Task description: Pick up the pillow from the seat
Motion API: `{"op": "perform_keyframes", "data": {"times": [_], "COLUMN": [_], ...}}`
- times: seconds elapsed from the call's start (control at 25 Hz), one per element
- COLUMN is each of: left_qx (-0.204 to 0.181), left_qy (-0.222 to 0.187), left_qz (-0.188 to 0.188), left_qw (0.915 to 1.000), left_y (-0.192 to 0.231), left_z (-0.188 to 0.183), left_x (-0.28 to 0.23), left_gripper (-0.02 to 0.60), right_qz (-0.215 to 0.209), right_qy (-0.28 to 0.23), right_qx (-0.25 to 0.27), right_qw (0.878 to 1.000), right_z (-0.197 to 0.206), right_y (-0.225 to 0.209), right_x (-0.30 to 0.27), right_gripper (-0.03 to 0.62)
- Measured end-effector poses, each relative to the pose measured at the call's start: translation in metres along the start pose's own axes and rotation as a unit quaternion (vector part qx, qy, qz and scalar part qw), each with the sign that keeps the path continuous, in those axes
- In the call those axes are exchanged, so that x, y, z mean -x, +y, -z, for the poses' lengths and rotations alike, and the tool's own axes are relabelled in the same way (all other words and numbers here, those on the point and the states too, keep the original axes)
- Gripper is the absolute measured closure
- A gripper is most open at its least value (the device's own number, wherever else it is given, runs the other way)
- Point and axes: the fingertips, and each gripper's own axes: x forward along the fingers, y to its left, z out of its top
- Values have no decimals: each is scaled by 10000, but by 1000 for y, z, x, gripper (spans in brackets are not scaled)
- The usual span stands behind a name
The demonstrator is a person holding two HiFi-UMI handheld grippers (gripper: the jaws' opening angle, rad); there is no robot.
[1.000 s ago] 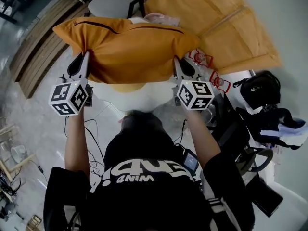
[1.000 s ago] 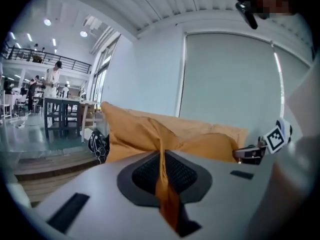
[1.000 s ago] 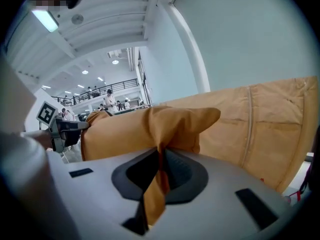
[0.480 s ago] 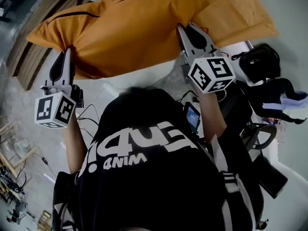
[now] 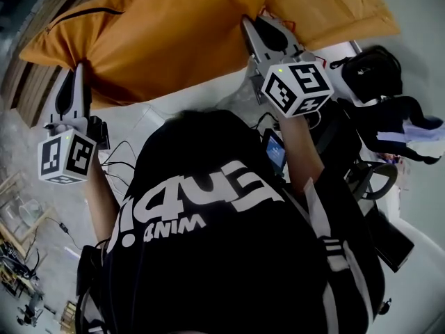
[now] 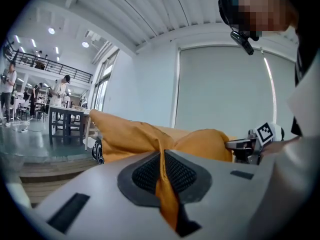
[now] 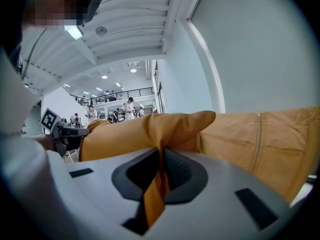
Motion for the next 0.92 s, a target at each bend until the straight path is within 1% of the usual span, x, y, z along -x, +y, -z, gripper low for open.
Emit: {"op": "perform_keyframes", "data": {"times": [0.92], "left_qx": [57], "left_qy": [123], "left_qz": [42], "left_qw": [9999], "left_y": [4], "left_z": [3], "left_x": [-5], "left_gripper": [551], "right_qz": [-42], "right_qy": [105], "right_qx": [-81], "right_qw": [9999], "right_z": [1], "right_y": [-3], "right_x": [-10], "right_gripper": [545]}}
